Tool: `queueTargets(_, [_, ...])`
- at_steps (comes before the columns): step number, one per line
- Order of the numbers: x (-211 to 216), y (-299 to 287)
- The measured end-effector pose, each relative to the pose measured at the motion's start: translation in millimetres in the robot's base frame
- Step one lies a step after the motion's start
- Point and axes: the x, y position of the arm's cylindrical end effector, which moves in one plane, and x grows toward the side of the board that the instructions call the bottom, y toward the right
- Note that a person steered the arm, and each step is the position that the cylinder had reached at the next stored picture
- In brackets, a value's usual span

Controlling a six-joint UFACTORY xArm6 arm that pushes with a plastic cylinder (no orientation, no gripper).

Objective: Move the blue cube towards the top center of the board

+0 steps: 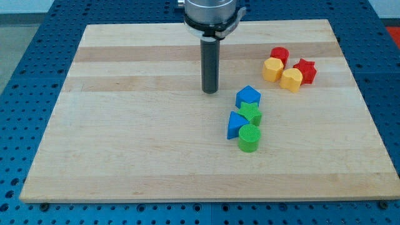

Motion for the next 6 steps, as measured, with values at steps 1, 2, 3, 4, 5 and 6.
queueTargets(1, [53, -43])
queueTargets(2, [60, -48])
queueTargets(3, [124, -48])
queueTargets(4, [142, -48])
queueTargets(5, [146, -46])
queueTargets(6, [169, -5])
